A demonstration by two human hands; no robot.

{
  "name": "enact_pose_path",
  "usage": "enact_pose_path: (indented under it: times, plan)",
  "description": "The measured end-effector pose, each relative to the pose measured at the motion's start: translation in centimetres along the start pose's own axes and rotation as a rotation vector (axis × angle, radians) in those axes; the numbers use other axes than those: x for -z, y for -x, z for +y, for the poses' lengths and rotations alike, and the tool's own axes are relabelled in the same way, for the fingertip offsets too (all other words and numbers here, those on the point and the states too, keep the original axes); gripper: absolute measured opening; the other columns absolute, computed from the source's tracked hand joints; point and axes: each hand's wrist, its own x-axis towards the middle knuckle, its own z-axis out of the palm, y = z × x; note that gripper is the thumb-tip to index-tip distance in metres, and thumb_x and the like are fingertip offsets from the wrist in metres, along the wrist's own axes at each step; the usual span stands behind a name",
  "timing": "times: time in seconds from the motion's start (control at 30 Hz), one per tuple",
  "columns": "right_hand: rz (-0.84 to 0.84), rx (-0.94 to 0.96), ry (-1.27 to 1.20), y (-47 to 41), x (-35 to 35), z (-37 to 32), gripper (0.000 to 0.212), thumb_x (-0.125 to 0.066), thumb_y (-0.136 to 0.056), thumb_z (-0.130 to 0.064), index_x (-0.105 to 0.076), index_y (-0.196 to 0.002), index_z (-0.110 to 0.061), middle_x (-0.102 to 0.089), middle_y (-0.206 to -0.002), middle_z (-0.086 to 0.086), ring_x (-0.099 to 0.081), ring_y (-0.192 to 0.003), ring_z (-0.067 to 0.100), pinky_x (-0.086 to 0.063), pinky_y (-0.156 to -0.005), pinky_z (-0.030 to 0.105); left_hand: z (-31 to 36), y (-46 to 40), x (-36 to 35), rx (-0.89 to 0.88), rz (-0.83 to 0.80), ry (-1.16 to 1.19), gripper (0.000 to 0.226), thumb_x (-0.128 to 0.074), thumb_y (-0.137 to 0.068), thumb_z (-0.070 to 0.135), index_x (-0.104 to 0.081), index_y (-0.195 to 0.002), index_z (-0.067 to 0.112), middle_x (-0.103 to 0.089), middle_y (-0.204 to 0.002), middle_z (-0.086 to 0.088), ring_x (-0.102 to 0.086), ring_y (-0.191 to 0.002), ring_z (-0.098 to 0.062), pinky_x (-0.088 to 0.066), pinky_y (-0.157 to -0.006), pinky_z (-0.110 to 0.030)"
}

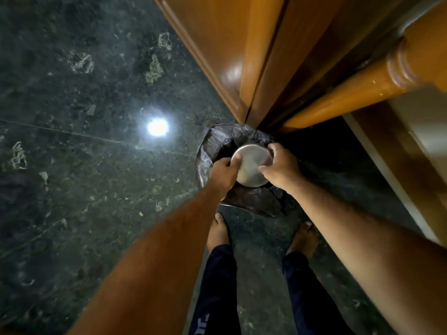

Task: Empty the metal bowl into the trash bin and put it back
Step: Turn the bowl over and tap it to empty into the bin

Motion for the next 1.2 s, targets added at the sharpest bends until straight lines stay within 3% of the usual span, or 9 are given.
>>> enact_pose_path:
  times: [0.27,0.37,0.47,0.67,0.77,0.9,1.0,1.13,1.2]
  plan:
    - [0.02,0.046,-0.044,1.2,-1.1,0.8,0.069,-0.075,-0.075,-0.017,-0.049,-0.139,-0.021,-0.06,-0.137,0.009,-0.057,-0.125,0.03,-0.051,-0.102,0.048,-1.6,1.5,-0.7,0.012,0.104,0.245,0.043,-0.049,-0.1,0.048,-0.064,-0.081,0.012,-0.061,-0.08,0.0,-0.058,-0.076,-0.016,-0.045,-0.065,-0.03]
    - [0.005,0.075,-0.085,1.8,-1.4,1.2,0.065,-0.075,-0.081,-0.019,-0.048,-0.14,-0.017,-0.059,-0.137,0.011,-0.056,-0.126,0.029,-0.049,-0.103,0.044,-0.8,0.9,-1.2,0.166,0.112,0.427,0.05,-0.047,-0.098,0.053,-0.064,-0.106,0.007,-0.067,-0.097,-0.005,-0.066,-0.09,-0.02,-0.055,-0.073,-0.033]
    - [0.044,0.173,-0.099,2.6,-1.7,1.2,0.062,-0.072,-0.087,-0.019,-0.045,-0.143,-0.011,-0.059,-0.138,0.015,-0.055,-0.127,0.031,-0.045,-0.102,0.039,-0.1,-0.1,-1.2,0.296,0.151,0.56,0.044,-0.048,-0.094,0.055,-0.061,-0.104,0.014,-0.067,-0.097,-0.008,-0.067,-0.095,-0.029,-0.057,-0.091,-0.047]
    - [0.232,0.598,0.253,5.7,-2.9,1.6,0.065,-0.046,-0.102,-0.03,-0.026,-0.151,0.007,-0.022,-0.161,0.028,-0.017,-0.151,0.04,-0.018,-0.123,0.053,0.7,-0.7,-1.3,0.386,0.221,0.755,0.039,-0.055,-0.088,0.042,-0.067,-0.102,0.008,-0.073,-0.094,-0.015,-0.07,-0.09,-0.032,-0.058,-0.092,-0.051]
    - [0.287,0.784,0.369,6.2,-3.8,2.3,0.076,-0.031,-0.103,-0.047,-0.02,-0.151,0.01,-0.012,-0.161,0.033,-0.008,-0.152,0.044,-0.011,-0.123,0.059,0.7,-0.8,-1.6,0.469,0.19,0.865,0.048,-0.051,-0.087,0.041,-0.064,-0.115,0.004,-0.071,-0.108,-0.021,-0.068,-0.1,-0.04,-0.055,-0.094,-0.056]
    - [-0.005,0.744,0.671,6.0,-5.0,2.5,0.097,-0.011,-0.095,-0.07,-0.012,-0.154,0.006,0.006,-0.164,0.026,0.01,-0.153,0.037,-0.006,-0.125,0.055,0.3,-0.8,-1.8,0.5,0.197,0.926,0.038,-0.045,-0.091,0.032,-0.068,-0.101,0.003,-0.071,-0.1,-0.019,-0.069,-0.097,-0.036,-0.057,-0.093,-0.053]
    - [0.09,0.784,0.526,6.5,-5.4,2.0,0.098,-0.013,-0.095,-0.071,-0.017,-0.153,0.007,-0.004,-0.163,0.027,-0.003,-0.153,0.04,-0.01,-0.124,0.057,0.5,-0.6,-2.1,0.506,0.153,0.913,0.045,-0.041,-0.092,0.032,-0.068,-0.104,-0.001,-0.073,-0.101,-0.022,-0.071,-0.096,-0.038,-0.06,-0.087,-0.049]
    - [0.014,0.731,0.496,6.2,-4.5,1.7,0.114,0.005,-0.085,-0.082,-0.016,-0.153,0.007,-0.001,-0.164,0.027,0.003,-0.154,0.037,-0.007,-0.124,0.057,1.0,0.0,-2.5,0.532,0.153,0.868,0.045,-0.04,-0.096,0.031,-0.064,-0.115,-0.002,-0.07,-0.111,-0.024,-0.067,-0.105,-0.043,-0.055,-0.095,-0.055]
    - [0.076,0.809,0.485,5.6,-4.1,1.7,0.115,-0.002,-0.085,-0.083,-0.019,-0.152,0.009,-0.006,-0.163,0.028,-0.002,-0.153,0.04,-0.006,-0.124,0.057,0.5,-0.2,-2.6,0.542,0.15,0.85,0.043,-0.039,-0.098,0.03,-0.063,-0.115,-0.002,-0.07,-0.107,-0.023,-0.068,-0.098,-0.04,-0.06,-0.084,-0.05]
